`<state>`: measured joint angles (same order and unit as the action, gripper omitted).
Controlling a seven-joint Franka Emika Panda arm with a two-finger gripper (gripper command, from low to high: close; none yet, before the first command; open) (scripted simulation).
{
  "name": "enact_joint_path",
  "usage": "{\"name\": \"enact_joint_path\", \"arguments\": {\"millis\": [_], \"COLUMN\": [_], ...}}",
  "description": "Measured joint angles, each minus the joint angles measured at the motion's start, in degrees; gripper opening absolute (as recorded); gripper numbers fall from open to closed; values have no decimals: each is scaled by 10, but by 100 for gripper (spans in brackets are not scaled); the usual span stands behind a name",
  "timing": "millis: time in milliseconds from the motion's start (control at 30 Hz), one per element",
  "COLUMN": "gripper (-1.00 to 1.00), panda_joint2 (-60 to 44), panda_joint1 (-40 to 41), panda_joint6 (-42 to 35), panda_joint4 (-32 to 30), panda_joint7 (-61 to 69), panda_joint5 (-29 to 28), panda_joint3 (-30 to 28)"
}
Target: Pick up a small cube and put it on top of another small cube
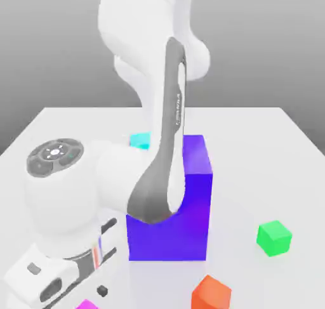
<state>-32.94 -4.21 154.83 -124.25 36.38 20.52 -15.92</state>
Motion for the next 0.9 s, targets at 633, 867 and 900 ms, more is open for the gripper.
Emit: {"name": "enact_joint_path", "arguments": {"millis": [633,867,900], "gripper": [-100,-100,-100], "panda_joint2": [172,279,295], "panda_joint1": [-174,-293,-318], "panda_joint6": [-58,-41,-37], "panda_joint4": [-108,-207,-222], "panda_joint7": [-129,-251,-271], "panda_joint5": [-61,-132,-146], "panda_joint3": [42,112,122]}}
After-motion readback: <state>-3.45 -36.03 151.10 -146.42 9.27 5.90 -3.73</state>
